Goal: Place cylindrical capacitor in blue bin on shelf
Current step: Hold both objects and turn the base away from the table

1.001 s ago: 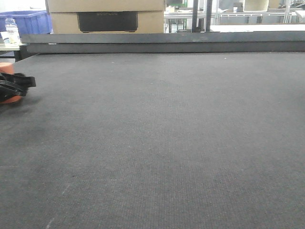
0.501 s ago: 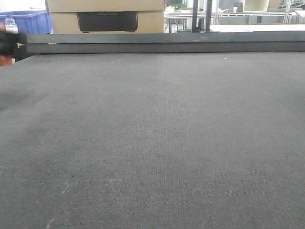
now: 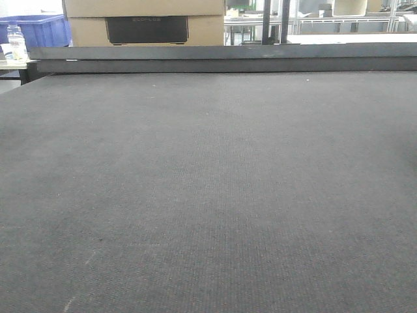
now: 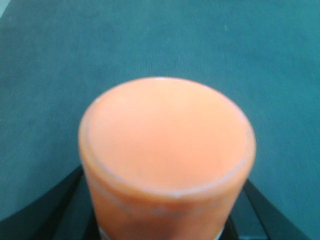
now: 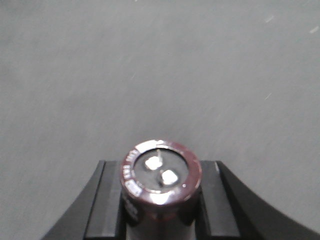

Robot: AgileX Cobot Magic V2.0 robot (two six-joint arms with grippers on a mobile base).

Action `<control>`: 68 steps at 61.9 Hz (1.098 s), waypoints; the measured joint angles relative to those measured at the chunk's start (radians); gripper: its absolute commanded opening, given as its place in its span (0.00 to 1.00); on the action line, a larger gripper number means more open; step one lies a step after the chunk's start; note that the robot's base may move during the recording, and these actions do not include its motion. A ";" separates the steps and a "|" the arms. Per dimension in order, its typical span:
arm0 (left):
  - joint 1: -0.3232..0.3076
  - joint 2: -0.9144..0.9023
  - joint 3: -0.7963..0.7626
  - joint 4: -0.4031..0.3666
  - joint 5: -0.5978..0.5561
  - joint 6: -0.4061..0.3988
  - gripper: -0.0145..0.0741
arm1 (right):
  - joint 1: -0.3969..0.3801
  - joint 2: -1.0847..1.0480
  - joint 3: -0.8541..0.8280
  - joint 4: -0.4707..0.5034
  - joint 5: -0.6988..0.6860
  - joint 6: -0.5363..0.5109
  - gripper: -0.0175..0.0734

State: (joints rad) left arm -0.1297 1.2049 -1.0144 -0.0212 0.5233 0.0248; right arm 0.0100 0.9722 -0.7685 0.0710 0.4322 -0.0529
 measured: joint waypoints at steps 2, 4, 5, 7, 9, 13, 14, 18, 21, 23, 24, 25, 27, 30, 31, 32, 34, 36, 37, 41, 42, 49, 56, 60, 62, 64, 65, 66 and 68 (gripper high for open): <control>0.000 -0.023 0.000 0.005 0.040 0.000 0.04 | 0.008 -0.008 0.006 0.000 0.019 0.000 0.01; 0.000 -0.046 0.000 0.009 0.071 0.000 0.04 | 0.017 -0.014 0.016 0.002 0.034 0.000 0.01; 0.000 -0.058 0.000 0.011 0.085 0.000 0.04 | 0.017 -0.019 0.018 0.002 0.043 0.000 0.01; 0.000 -0.087 0.000 0.013 0.109 0.000 0.04 | 0.023 -0.028 0.022 0.004 0.060 0.000 0.01; 0.000 -0.109 0.000 0.015 0.136 0.000 0.04 | 0.028 -0.042 0.023 0.004 0.080 0.000 0.01; 0.000 -0.162 0.000 0.021 0.172 0.000 0.04 | 0.039 -0.073 0.024 0.004 0.102 0.000 0.01; 0.000 -0.174 0.000 0.021 0.180 0.000 0.04 | 0.039 -0.082 0.024 0.006 0.107 0.000 0.01; 0.000 -0.223 0.000 0.021 0.210 0.000 0.04 | 0.049 -0.131 0.024 0.006 0.122 0.000 0.01; 0.000 -0.268 0.000 0.021 0.226 0.000 0.04 | 0.055 -0.166 0.024 0.006 0.126 0.000 0.01; 0.000 -0.293 0.000 0.021 0.239 0.000 0.04 | 0.061 -0.197 0.024 0.006 0.130 0.000 0.01; 0.000 -0.305 0.000 0.021 0.244 0.000 0.04 | 0.063 -0.209 0.024 0.006 0.131 0.000 0.01; 0.000 -0.317 0.000 0.021 0.248 0.000 0.04 | 0.068 -0.222 0.024 0.007 0.132 0.000 0.01; 0.000 -0.346 0.000 0.021 0.256 0.000 0.04 | 0.073 -0.247 0.024 0.007 0.135 0.000 0.01; 0.000 -0.377 0.000 0.021 0.266 0.000 0.04 | 0.078 -0.292 0.024 0.007 0.141 0.000 0.01; 0.000 -0.388 0.000 0.021 0.268 0.000 0.04 | 0.078 -0.305 0.024 0.007 0.142 0.002 0.01; 0.000 -0.398 0.000 0.021 0.271 0.000 0.04 | 0.079 -0.318 0.024 0.007 0.142 0.002 0.01; 0.000 -0.422 -0.002 0.021 0.276 0.000 0.04 | 0.079 -0.344 0.024 0.007 0.144 0.002 0.01; 0.000 -0.444 -0.002 0.021 0.286 0.000 0.04 | 0.080 -0.384 0.024 0.007 0.144 0.002 0.01; 0.000 -0.453 -0.002 0.021 0.288 0.000 0.04 | 0.080 -0.398 0.024 0.007 0.144 0.002 0.01; -0.007 -0.490 -0.002 0.021 0.310 0.000 0.04 | 0.082 -0.452 0.024 0.007 0.144 0.002 0.01; -0.009 -0.497 -0.002 0.021 0.315 0.000 0.04 | 0.082 -0.463 0.024 0.007 0.144 0.002 0.01; -0.029 -0.542 -0.002 0.021 0.356 0.000 0.04 | 0.082 -0.532 0.024 0.006 0.144 0.002 0.01; -0.033 -0.566 -0.002 0.021 0.396 0.000 0.04 | 0.082 -0.587 0.024 0.004 0.144 0.002 0.01; -0.033 -0.571 -0.002 0.021 0.403 0.000 0.04 | 0.082 -0.603 0.024 0.004 0.144 0.002 0.01; -0.033 -0.573 -0.002 0.021 0.406 0.000 0.04 | 0.082 -0.608 0.024 0.004 0.144 0.002 0.01; -0.033 -0.575 -0.002 0.021 0.408 0.000 0.04 | 0.082 -0.611 0.024 0.004 0.144 0.002 0.01; -0.033 -0.575 -0.002 0.021 0.407 0.000 0.04 | 0.082 -0.613 0.024 0.004 0.144 0.002 0.01; -0.033 -0.575 -0.002 0.021 0.407 0.000 0.04 | 0.082 -0.613 0.024 0.004 0.144 0.002 0.01; -0.033 -0.575 -0.002 0.021 0.407 0.000 0.04 | 0.082 -0.613 0.024 0.004 0.144 0.002 0.01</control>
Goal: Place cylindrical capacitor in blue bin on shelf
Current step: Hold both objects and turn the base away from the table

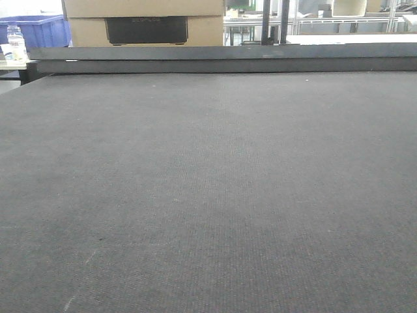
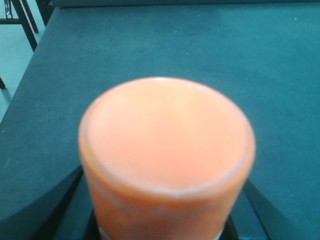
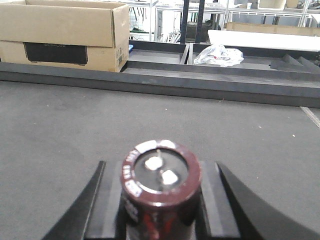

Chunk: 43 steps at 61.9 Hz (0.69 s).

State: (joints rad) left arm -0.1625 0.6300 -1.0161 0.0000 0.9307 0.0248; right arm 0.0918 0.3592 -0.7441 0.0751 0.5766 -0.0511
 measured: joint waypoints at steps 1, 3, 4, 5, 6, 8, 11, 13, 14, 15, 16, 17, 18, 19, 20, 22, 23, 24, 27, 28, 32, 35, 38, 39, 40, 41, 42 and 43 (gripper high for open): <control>0.000 0.000 0.000 0.000 0.000 0.000 0.04 | 0.000 0.000 0.000 0.000 0.000 0.000 0.01; 0.000 0.000 0.000 0.000 0.000 0.000 0.04 | 0.000 0.000 0.000 0.000 0.000 0.000 0.01; 0.000 0.000 0.000 0.000 0.000 0.000 0.04 | 0.000 0.000 0.000 0.000 0.000 0.000 0.01; 0.000 0.000 0.000 0.000 0.000 0.000 0.04 | 0.000 0.000 0.000 0.000 0.000 0.000 0.01; 0.000 0.000 0.000 0.000 0.000 0.000 0.04 | 0.000 0.000 0.000 0.000 0.000 0.000 0.01; 0.000 0.000 0.000 0.000 0.000 0.000 0.04 | 0.000 0.000 0.000 0.000 0.000 0.000 0.01; 0.000 0.000 0.000 0.005 0.000 0.000 0.04 | 0.000 0.000 0.000 0.000 0.000 0.000 0.01; 0.000 0.000 0.000 0.005 -0.002 0.000 0.04 | 0.000 0.000 0.000 0.000 0.000 0.000 0.01; 0.000 0.000 0.000 0.005 -0.002 0.000 0.04 | 0.000 0.000 0.000 0.000 0.000 0.000 0.01; 0.000 0.000 0.000 0.005 -0.002 0.000 0.04 | 0.000 0.000 0.000 0.000 0.000 0.000 0.01; 0.000 0.000 0.000 0.005 -0.002 0.000 0.04 | 0.000 0.000 0.000 0.000 0.000 0.000 0.01; 0.000 0.000 0.000 0.005 -0.002 0.000 0.04 | 0.000 0.000 0.000 0.000 0.000 0.000 0.01; 0.000 0.000 0.000 0.005 -0.002 0.000 0.04 | 0.000 0.000 0.000 0.000 0.000 0.000 0.01; 0.000 0.000 0.000 0.005 -0.002 0.000 0.04 | 0.000 0.000 0.000 0.000 0.000 0.000 0.01; 0.000 0.000 0.000 0.005 -0.002 0.000 0.04 | 0.000 0.000 0.000 0.000 0.000 0.000 0.01; 0.000 0.000 0.000 0.005 -0.002 0.000 0.04 | 0.000 0.000 0.000 0.000 0.000 0.000 0.01; 0.000 0.000 0.000 0.005 -0.002 0.000 0.04 | 0.000 0.000 0.000 0.000 0.000 0.000 0.01; 0.000 0.000 0.000 0.005 -0.002 0.000 0.04 | 0.000 0.000 0.000 0.000 0.000 0.000 0.01; 0.000 0.000 0.000 0.005 -0.002 0.000 0.04 | 0.000 0.000 0.000 0.000 0.000 0.000 0.01; 0.000 0.000 0.000 0.005 -0.002 0.000 0.04 | 0.000 0.000 0.000 0.000 0.000 0.000 0.01; 0.000 0.000 0.000 0.005 -0.002 0.000 0.04 | 0.000 0.000 0.000 0.000 0.000 0.000 0.01; 0.000 0.000 0.000 0.005 -0.002 0.000 0.04 | 0.000 0.000 0.000 0.000 0.000 0.000 0.01; 0.000 0.000 0.000 0.005 -0.002 0.000 0.04 | 0.000 0.000 0.000 0.000 0.000 0.000 0.01; 0.000 0.000 0.000 0.005 -0.002 0.000 0.04 | 0.000 0.000 0.000 0.000 0.000 0.000 0.01; 0.000 0.000 0.000 0.005 -0.002 0.000 0.04 | 0.000 0.000 0.000 0.000 0.000 0.000 0.01; 0.000 0.000 0.000 0.005 -0.002 0.000 0.04 | 0.000 0.000 0.000 0.000 0.000 0.000 0.01; 0.000 0.000 0.000 0.005 -0.002 0.000 0.04 | 0.000 0.000 0.000 0.000 0.000 0.000 0.01; 0.000 0.000 0.000 0.005 -0.002 0.000 0.04 | 0.000 0.000 0.000 0.000 0.000 0.000 0.01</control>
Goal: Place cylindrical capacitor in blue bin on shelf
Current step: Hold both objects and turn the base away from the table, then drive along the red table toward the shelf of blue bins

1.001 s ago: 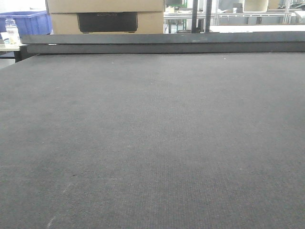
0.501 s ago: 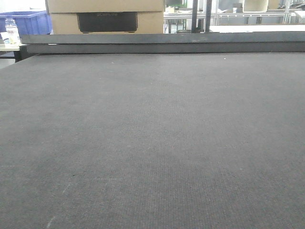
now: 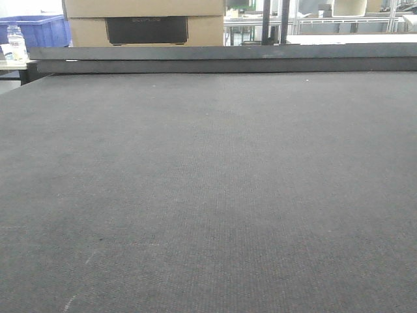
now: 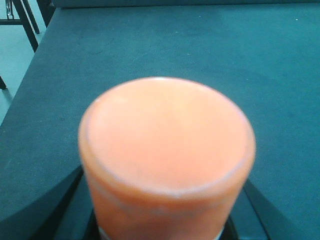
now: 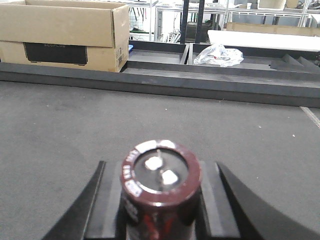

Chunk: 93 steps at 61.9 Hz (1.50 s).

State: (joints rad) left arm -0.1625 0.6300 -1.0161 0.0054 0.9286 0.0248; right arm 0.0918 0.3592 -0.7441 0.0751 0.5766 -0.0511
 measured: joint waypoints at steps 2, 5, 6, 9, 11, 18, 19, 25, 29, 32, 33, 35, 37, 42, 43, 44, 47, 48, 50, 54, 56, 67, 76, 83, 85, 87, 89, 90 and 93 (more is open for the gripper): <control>0.000 0.000 0.000 0.000 0.000 0.000 0.04 | 0.000 0.000 0.000 0.000 0.000 0.000 0.01; 0.000 0.000 0.000 0.000 0.000 0.000 0.04 | 0.000 0.000 0.000 0.000 0.000 0.000 0.01; 0.000 0.000 0.000 0.000 0.000 0.000 0.04 | 0.000 0.000 0.000 0.000 0.000 0.000 0.01; 0.000 0.000 0.000 0.000 0.000 0.000 0.04 | 0.000 0.000 0.000 0.000 0.000 0.000 0.01; 0.000 0.000 0.000 0.000 0.000 0.000 0.04 | 0.000 0.000 0.000 0.000 0.000 0.000 0.01; 0.000 0.000 0.000 0.002 0.000 0.000 0.04 | 0.000 0.000 0.000 0.000 0.000 0.000 0.01; 0.000 0.000 0.000 0.002 0.000 0.000 0.04 | 0.000 0.000 0.000 0.000 0.000 0.000 0.01; 0.000 0.000 0.000 0.002 0.000 0.000 0.04 | 0.000 0.000 0.000 0.000 0.000 0.000 0.01; 0.000 0.000 0.000 0.002 0.000 0.000 0.04 | 0.000 0.000 0.000 0.000 0.000 0.000 0.01; 0.000 0.000 0.000 0.002 0.000 0.000 0.04 | 0.000 0.000 0.000 0.000 0.002 0.000 0.01; 0.000 0.000 0.000 0.002 0.000 0.000 0.04 | 0.000 0.000 0.000 0.000 0.002 0.000 0.01; 0.000 0.000 0.000 0.002 0.000 0.000 0.04 | 0.000 0.000 0.000 0.000 0.002 0.000 0.01; 0.000 0.000 0.000 0.002 0.000 0.000 0.04 | 0.000 0.000 0.000 0.000 0.002 0.000 0.01; 0.000 0.000 0.000 0.002 0.000 0.000 0.04 | 0.000 0.000 0.000 0.000 0.002 0.000 0.01; 0.000 0.000 0.000 0.002 0.000 0.000 0.04 | 0.000 0.000 0.000 0.000 0.002 0.000 0.01; 0.000 0.000 0.000 0.002 0.000 0.000 0.04 | 0.000 0.000 0.000 0.000 0.002 0.000 0.01; 0.000 0.000 0.000 0.002 0.000 0.000 0.04 | 0.000 0.000 0.000 0.000 0.002 0.000 0.01; 0.000 0.000 0.000 0.002 0.000 0.000 0.04 | 0.000 0.000 0.000 0.000 0.002 0.000 0.01; 0.000 0.000 0.000 0.002 0.000 0.000 0.04 | 0.002 0.000 0.000 0.000 0.002 0.000 0.01; 0.000 0.000 0.000 0.002 -0.002 0.000 0.04 | 0.002 0.000 0.000 0.000 0.002 0.000 0.01; 0.000 0.000 0.000 0.002 -0.002 0.000 0.04 | 0.002 0.000 0.000 0.000 0.002 0.000 0.01; 0.000 0.000 0.000 0.002 -0.002 0.000 0.04 | 0.002 0.000 0.000 -0.002 0.002 0.000 0.01; 0.000 0.000 0.000 0.002 -0.002 0.000 0.04 | 0.002 0.000 0.000 -0.002 0.002 0.000 0.01; 0.000 0.000 0.000 0.002 -0.002 0.000 0.04 | 0.002 0.000 0.000 -0.002 0.002 0.000 0.01; 0.000 0.000 0.000 0.002 -0.002 0.000 0.04 | 0.002 0.000 0.000 -0.002 0.002 0.000 0.01; 0.000 0.000 0.000 0.002 -0.002 0.000 0.04 | 0.002 0.000 0.000 -0.002 0.002 0.000 0.01; 0.000 0.000 0.000 0.002 -0.002 0.000 0.04 | 0.002 0.000 0.000 -0.002 0.002 0.000 0.01; 0.000 0.000 0.000 0.002 -0.002 0.000 0.04 | 0.002 0.000 0.000 -0.002 0.002 0.000 0.01; 0.000 0.000 0.000 0.002 -0.002 0.000 0.04 | 0.002 0.000 0.000 -0.002 0.002 0.000 0.01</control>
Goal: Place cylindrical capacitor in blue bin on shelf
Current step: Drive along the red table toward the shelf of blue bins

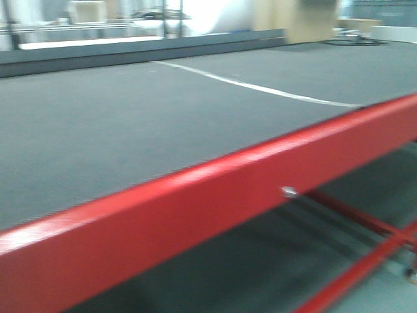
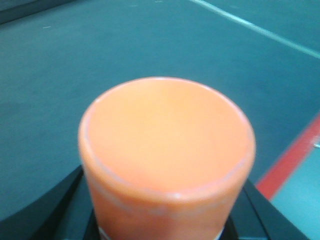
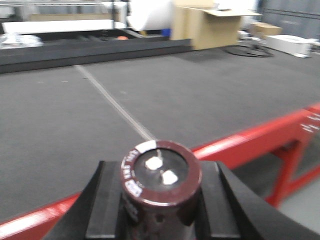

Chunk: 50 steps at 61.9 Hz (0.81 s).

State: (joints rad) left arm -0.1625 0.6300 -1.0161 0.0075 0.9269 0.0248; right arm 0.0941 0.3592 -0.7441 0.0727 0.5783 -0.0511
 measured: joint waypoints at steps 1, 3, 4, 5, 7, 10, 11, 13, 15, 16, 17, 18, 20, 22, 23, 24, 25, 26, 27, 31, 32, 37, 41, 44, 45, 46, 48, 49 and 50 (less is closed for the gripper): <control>0.000 0.000 0.000 0.000 0.000 0.000 0.04 | 0.000 0.000 0.000 0.000 0.000 0.000 0.01; 0.000 0.000 0.000 0.000 0.000 0.000 0.04 | 0.000 0.000 0.000 0.000 0.000 0.000 0.01; 0.000 0.000 0.000 0.000 0.000 0.000 0.04 | 0.000 0.000 0.000 0.000 0.000 0.000 0.01; 0.000 0.000 0.000 0.000 0.000 0.000 0.04 | 0.000 0.000 0.000 0.000 0.000 0.000 0.01; 0.000 0.000 0.000 0.000 0.000 0.000 0.04 | 0.000 0.000 0.000 0.000 0.000 0.000 0.01; 0.000 0.000 0.000 0.000 0.000 0.000 0.04 | 0.000 0.000 0.000 0.000 0.000 0.000 0.01; 0.000 0.000 0.000 0.000 0.000 0.000 0.04 | 0.000 0.000 0.000 0.000 0.000 0.000 0.01; 0.000 0.000 0.000 0.000 0.000 0.000 0.04 | 0.000 0.000 0.000 0.000 0.000 0.000 0.01; 0.000 0.000 0.000 0.000 0.000 0.000 0.04 | 0.000 0.000 0.000 0.000 0.000 0.000 0.01; 0.000 0.000 0.000 0.000 0.000 0.000 0.04 | 0.000 0.000 0.000 0.000 0.000 0.000 0.01; 0.000 0.000 0.000 0.000 0.000 0.000 0.04 | 0.000 0.000 0.000 0.000 0.000 0.000 0.01; 0.000 0.000 0.000 0.000 0.000 0.000 0.04 | 0.000 0.000 0.000 0.000 0.000 0.000 0.01; 0.000 0.000 0.000 0.000 0.000 0.000 0.04 | 0.000 0.000 0.000 0.000 0.000 0.000 0.01; 0.000 0.000 0.000 0.000 0.000 0.000 0.04 | 0.000 0.000 0.000 0.000 0.000 0.000 0.01; 0.000 0.000 0.000 0.000 0.000 0.000 0.04 | 0.000 0.000 0.000 0.000 0.000 0.000 0.01; 0.000 0.000 0.000 0.000 0.000 0.000 0.04 | 0.000 0.000 0.000 0.000 0.000 0.000 0.01; 0.000 0.000 0.000 0.000 0.000 0.000 0.04 | 0.000 0.000 0.000 0.000 0.000 0.000 0.01; 0.000 0.000 0.000 0.000 0.000 0.000 0.04 | 0.000 0.000 0.000 0.000 0.000 0.000 0.01; 0.000 0.000 0.000 0.000 0.000 0.000 0.04 | 0.000 0.000 0.000 0.000 0.000 0.000 0.01; 0.000 0.000 0.000 0.000 0.000 0.000 0.04 | 0.000 0.000 0.000 0.000 0.000 0.000 0.01; 0.000 0.000 0.000 0.000 0.000 0.000 0.04 | 0.000 0.000 0.000 0.000 0.000 0.000 0.01; 0.000 0.000 0.000 0.000 0.000 0.000 0.04 | 0.000 0.000 0.000 0.000 0.000 0.000 0.01; 0.000 0.000 0.000 0.000 0.000 0.000 0.04 | 0.000 0.000 0.000 0.000 0.000 0.000 0.01; 0.000 0.000 0.000 0.000 0.000 0.000 0.04 | 0.000 0.000 0.000 0.000 0.000 0.000 0.01; 0.000 0.000 0.000 0.000 0.000 0.000 0.04 | 0.000 0.000 0.000 0.000 0.000 0.000 0.01; 0.000 0.000 0.000 0.000 0.000 0.000 0.04 | 0.000 0.000 0.000 0.000 0.000 0.000 0.01; 0.000 0.000 0.000 0.000 0.000 0.000 0.04 | 0.000 0.000 0.000 0.000 0.000 0.000 0.01; 0.000 0.000 0.000 0.000 0.000 0.000 0.04 | 0.000 0.000 0.000 0.000 0.000 0.000 0.01; 0.000 0.000 0.000 0.000 0.000 0.000 0.04 | 0.000 0.000 0.000 0.000 0.000 0.000 0.01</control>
State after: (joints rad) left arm -0.1625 0.6300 -1.0161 0.0075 0.9269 0.0248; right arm 0.0941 0.3592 -0.7441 0.0727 0.5783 -0.0511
